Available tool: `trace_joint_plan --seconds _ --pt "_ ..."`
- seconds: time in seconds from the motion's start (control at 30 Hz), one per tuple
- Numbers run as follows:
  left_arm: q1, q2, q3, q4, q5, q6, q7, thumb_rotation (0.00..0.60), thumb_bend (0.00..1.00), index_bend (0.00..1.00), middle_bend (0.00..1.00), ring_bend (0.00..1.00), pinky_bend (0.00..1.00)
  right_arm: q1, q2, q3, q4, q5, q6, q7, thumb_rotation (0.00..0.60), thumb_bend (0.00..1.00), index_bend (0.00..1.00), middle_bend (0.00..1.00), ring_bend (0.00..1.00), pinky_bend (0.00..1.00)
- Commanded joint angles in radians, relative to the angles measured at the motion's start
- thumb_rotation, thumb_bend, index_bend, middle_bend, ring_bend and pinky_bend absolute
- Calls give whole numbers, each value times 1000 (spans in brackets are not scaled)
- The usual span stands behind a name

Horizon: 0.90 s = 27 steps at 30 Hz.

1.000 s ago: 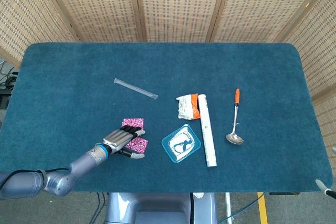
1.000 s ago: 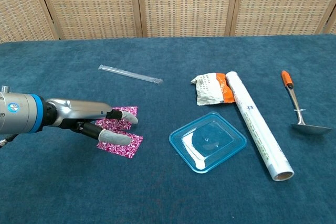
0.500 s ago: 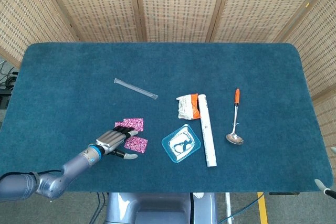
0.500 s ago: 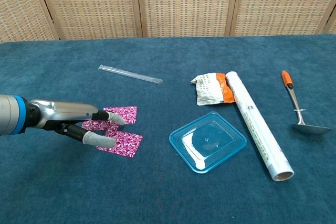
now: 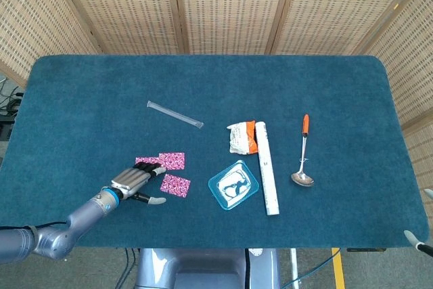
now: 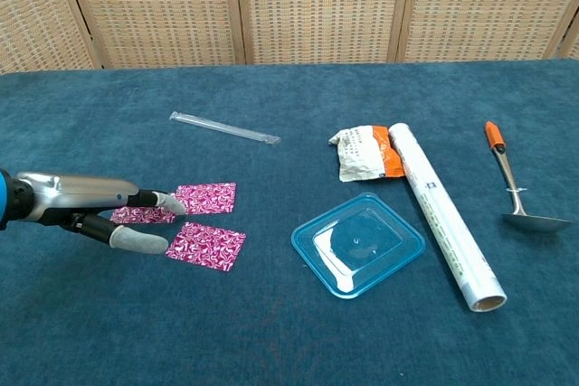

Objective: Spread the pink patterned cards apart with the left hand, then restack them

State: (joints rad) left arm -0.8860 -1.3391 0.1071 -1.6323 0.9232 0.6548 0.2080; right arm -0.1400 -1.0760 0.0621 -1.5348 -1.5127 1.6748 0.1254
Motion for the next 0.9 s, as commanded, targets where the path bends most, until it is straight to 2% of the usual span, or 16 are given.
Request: trace_joint_plan --seconds 0.03,0.37,0.5,0.53,0.67,0.77,0.9 --pt "6 8 5 -4 7 -1 -2 91 0 29 0 0 0 2 0 0 -1 -1 -2 -1 600 2 180 243 7 0" --pt "36 58 4 -28 35 20 -16 92 0 29 0 0 0 3 2 1 -3 -2 -1 -1 600 2 181 243 7 0" --pt "63 70 -16 -42 69 83 -22 96 0 29 0 0 0 5 2 2 -2 -4 -1 0 600 2 181 243 7 0" --pt "72 70 -21 -46 77 111 -15 108 0 29 0 0 0 6 2 3 -2 -5 -1 1 600 2 181 243 7 0" --pt "98 55 -31 -40 94 212 56 224 0 47 0 0 0 8 2 3 0 -5 -2 4 600 2 180 243 7 0" --pt "122 30 -50 -32 101 293 95 360 0 107 0 0 0 9 1 2 4 -5 -5 8 600 2 180 243 7 0" --pt "133 -7 -84 -13 91 356 156 382 24 176 0 0 0 10 -4 1 8 -5 -7 13 600 2 180 243 7 0"
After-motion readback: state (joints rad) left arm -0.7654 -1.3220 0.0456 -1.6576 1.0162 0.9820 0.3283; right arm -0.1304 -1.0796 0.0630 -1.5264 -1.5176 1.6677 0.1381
